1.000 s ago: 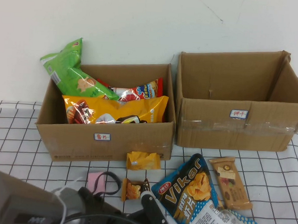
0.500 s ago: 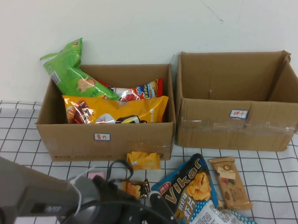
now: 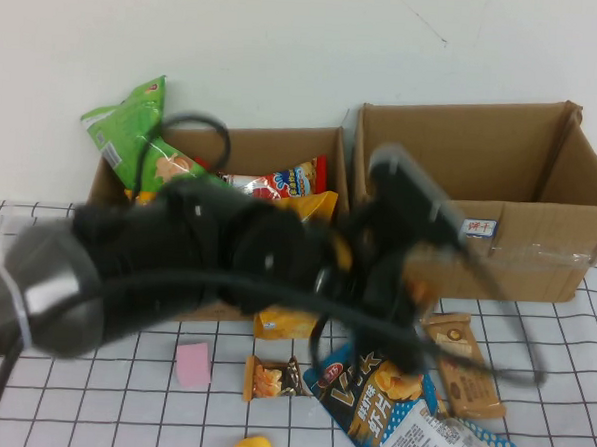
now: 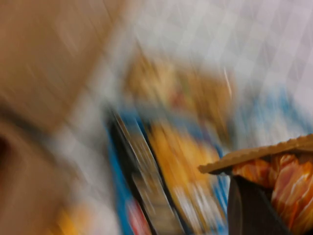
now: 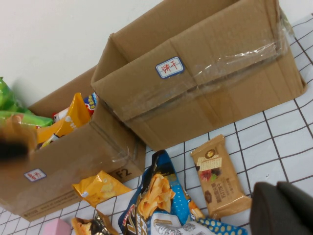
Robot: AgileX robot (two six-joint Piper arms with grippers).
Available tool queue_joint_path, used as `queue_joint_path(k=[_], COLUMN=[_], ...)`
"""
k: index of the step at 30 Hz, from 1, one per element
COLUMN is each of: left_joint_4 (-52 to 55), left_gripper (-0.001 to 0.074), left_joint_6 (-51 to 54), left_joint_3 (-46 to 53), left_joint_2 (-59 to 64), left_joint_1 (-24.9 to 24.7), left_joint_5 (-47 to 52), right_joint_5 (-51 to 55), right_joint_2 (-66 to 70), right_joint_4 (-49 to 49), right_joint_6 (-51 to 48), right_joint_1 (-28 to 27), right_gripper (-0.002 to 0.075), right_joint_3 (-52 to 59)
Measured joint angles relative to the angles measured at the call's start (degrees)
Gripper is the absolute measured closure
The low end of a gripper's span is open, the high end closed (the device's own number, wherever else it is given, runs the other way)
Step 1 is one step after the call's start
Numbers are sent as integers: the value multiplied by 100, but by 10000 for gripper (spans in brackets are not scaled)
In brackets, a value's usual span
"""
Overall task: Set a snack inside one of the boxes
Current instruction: Place the biscuit in the biscuit box
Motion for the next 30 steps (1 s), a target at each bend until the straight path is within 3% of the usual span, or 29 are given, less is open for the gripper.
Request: queue_joint_path(k=[13,23,30], left_joint_4=[-33,-639,-696], left_gripper=[603,596,396], left_joint_6=[-56,-278,-829], left_joint_3=[-883,-2087,-2721], left_joint_2=[934,2225,2980], left_joint_1=[0,625,869], left_joint_5=[-3579,-3952,-3672], right_joint_5=[0,9,22], right_joint_2=[0,0,0], right_joint_4=[37,62,82], right_joint_6=[-80,-83,-83], right_joint_1=[0,0,0], right_gripper=[727,727,727], right_joint_3=[0,0,0])
